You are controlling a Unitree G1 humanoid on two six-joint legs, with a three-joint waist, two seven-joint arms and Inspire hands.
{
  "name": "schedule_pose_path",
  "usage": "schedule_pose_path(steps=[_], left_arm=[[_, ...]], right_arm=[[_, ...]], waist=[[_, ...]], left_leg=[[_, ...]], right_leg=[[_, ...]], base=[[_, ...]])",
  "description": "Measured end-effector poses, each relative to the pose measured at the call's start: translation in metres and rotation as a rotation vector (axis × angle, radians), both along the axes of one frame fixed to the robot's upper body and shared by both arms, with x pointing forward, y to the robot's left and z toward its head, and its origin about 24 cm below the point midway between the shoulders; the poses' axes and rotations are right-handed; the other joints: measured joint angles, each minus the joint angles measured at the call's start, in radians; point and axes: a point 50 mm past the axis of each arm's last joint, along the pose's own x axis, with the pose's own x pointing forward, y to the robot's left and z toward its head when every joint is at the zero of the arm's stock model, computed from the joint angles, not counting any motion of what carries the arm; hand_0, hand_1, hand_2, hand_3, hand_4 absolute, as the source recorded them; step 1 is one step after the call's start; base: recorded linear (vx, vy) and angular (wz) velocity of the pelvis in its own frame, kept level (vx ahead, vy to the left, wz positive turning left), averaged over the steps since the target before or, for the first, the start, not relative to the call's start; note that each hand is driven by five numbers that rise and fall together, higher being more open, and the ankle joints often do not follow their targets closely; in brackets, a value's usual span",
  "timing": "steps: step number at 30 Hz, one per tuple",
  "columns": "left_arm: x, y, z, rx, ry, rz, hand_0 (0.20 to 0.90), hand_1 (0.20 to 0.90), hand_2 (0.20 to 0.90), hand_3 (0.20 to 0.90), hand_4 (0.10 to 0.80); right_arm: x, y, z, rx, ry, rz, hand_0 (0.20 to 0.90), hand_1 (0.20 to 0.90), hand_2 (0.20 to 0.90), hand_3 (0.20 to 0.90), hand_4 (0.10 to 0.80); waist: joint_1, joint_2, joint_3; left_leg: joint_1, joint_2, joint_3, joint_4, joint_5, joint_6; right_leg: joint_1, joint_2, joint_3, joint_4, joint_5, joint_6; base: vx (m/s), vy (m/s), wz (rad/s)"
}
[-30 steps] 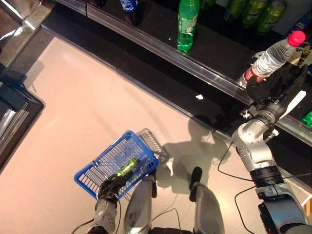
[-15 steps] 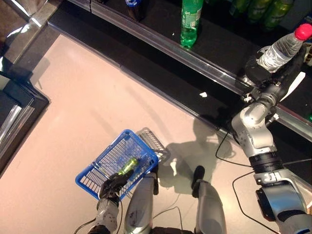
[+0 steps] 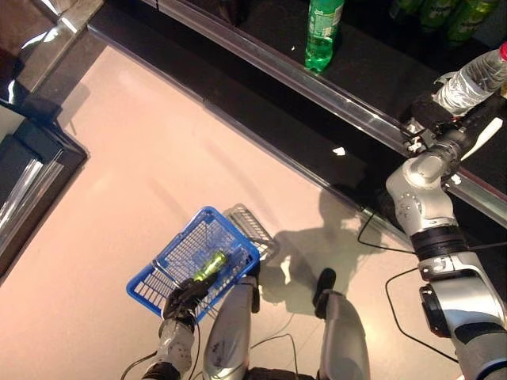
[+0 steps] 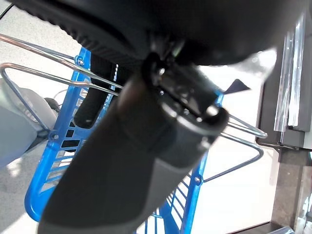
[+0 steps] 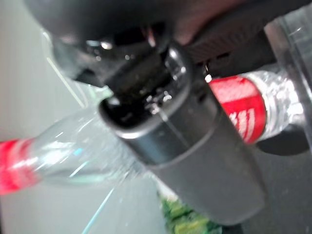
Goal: Pick up the drink and place into the basket.
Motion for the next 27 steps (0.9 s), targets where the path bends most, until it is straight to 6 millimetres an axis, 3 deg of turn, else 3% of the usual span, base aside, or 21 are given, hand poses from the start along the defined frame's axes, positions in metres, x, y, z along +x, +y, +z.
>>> schedule_pose_path(steps=[5, 8, 20, 27], left_arm=[[0.001, -0.001, 0.000, -0.004, -0.001, -0.008, 0.300, 0.300, 0.300, 0.200, 0.100], [0.001, -0.001, 0.000, -0.008, -0.001, -0.007, 0.300, 0.300, 0.300, 0.200, 0.100], [0.002, -0.001, 0.001, -0.018, -0.010, -0.006, 0.300, 0.300, 0.300, 0.200, 0.100], [-0.008, 0.001, -0.004, -0.039, 0.004, 0.008, 0.300, 0.300, 0.300, 0.200, 0.100]], right_arm=[[0.002, -0.021, 0.000, 0.018, 0.032, -0.048, 0.300, 0.300, 0.300, 0.200, 0.100], [0.002, -0.023, -0.001, 0.018, 0.035, -0.043, 0.300, 0.300, 0.300, 0.200, 0.100], [0.001, -0.024, -0.004, 0.010, 0.042, -0.027, 0.300, 0.300, 0.300, 0.200, 0.100], [-0.014, -0.010, -0.012, -0.087, 0.007, 0.054, 0.300, 0.300, 0.300, 0.200, 0.100]], waist=[[0.011, 0.000, 0.000], [0.012, 0.000, 0.000], [0.015, 0.002, 0.001], [0.011, 0.002, 0.001]], left_leg=[[0.000, -0.003, -0.002, 0.001, 0.000, 0.000], [0.000, -0.003, -0.003, 0.002, 0.000, 0.000], [0.001, -0.003, -0.005, 0.026, 0.000, 0.000], [0.056, -0.003, -0.005, 0.027, -0.002, 0.001]], right_leg=[[0.001, -0.003, -0.001, 0.003, -0.001, 0.001], [0.000, -0.004, -0.001, 0.008, -0.001, 0.002], [0.001, -0.006, -0.003, 0.037, -0.008, -0.003], [0.061, -0.006, -0.006, 0.031, -0.010, -0.003]], base=[[0.000, 0.000, 0.00], [0.000, 0.000, 0.00], [-0.022, 0.007, 0.01], [0.000, 0.000, 0.00]])
